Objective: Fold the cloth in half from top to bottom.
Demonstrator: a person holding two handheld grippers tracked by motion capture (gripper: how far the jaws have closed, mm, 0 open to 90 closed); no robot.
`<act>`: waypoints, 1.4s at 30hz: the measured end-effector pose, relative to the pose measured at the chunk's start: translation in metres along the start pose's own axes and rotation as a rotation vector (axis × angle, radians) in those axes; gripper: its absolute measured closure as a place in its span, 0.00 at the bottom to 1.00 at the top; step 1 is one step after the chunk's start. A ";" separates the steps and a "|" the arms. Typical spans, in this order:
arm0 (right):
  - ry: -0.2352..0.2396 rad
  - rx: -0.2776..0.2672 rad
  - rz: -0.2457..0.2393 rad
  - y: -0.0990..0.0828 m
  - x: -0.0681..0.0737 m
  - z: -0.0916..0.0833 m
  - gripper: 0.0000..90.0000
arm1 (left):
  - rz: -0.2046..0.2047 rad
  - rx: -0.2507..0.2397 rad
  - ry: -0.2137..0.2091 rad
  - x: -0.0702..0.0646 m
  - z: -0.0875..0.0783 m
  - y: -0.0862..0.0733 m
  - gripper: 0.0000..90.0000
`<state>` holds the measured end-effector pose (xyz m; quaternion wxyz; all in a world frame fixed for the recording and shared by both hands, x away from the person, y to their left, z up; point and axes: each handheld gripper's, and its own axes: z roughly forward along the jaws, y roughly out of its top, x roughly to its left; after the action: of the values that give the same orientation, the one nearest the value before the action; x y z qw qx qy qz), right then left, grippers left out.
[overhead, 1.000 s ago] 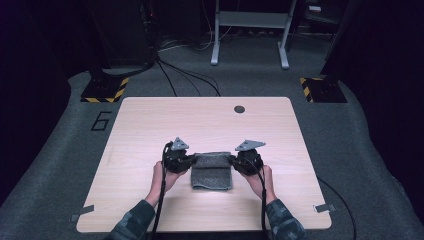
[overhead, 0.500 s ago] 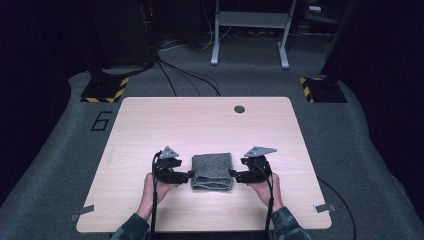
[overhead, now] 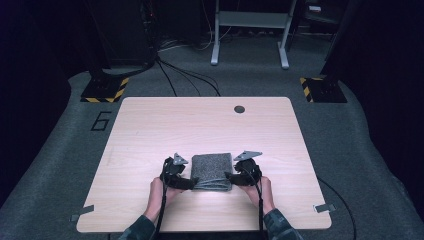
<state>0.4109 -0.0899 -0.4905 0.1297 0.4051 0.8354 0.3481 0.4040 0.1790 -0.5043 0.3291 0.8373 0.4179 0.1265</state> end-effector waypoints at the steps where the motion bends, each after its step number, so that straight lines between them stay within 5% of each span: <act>1: -0.007 0.004 -0.010 0.000 0.000 0.001 0.61 | 0.004 0.000 0.009 -0.001 0.000 0.000 0.26; 6: -0.023 0.031 -0.043 -0.005 0.009 0.006 0.70 | 0.023 0.015 0.045 -0.005 0.004 -0.004 0.25; 11: -0.044 0.051 -0.071 -0.010 0.019 0.004 0.55 | 0.036 -0.013 0.101 -0.010 0.006 -0.009 0.23; 14: -0.053 0.080 -0.092 -0.016 0.026 0.005 0.50 | 0.032 -0.017 0.094 -0.010 0.005 -0.010 0.23; 15: -0.041 0.087 -0.066 -0.017 0.027 0.004 0.47 | 0.033 -0.016 0.094 -0.009 0.004 -0.010 0.22; 19: 0.002 0.020 -0.050 -0.008 0.010 0.001 0.38 | -0.013 -0.037 0.063 -0.001 -0.003 -0.005 0.20; 27: -0.029 -0.040 0.000 0.026 -0.016 0.009 0.20 | -0.044 -0.073 0.079 0.020 -0.001 0.031 0.19; 29: -0.031 -0.031 0.018 0.033 -0.020 0.017 0.18 | -0.048 -0.067 0.080 0.023 0.007 0.043 0.18; 32: -0.081 -0.021 0.021 0.039 -0.024 0.029 0.17 | -0.013 -0.029 0.134 0.026 0.020 0.053 0.18; 37: -0.089 0.037 0.068 0.036 -0.034 0.047 0.17 | 0.010 0.028 0.193 0.029 0.042 0.051 0.19; 42: -0.090 0.056 0.061 0.031 -0.034 0.051 0.16 | -0.015 0.010 0.188 0.031 0.043 0.048 0.18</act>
<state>0.4759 -0.0790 -0.5085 0.1449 0.4491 0.8254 0.3098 0.4734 0.1630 -0.5067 0.2851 0.8202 0.4538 0.1999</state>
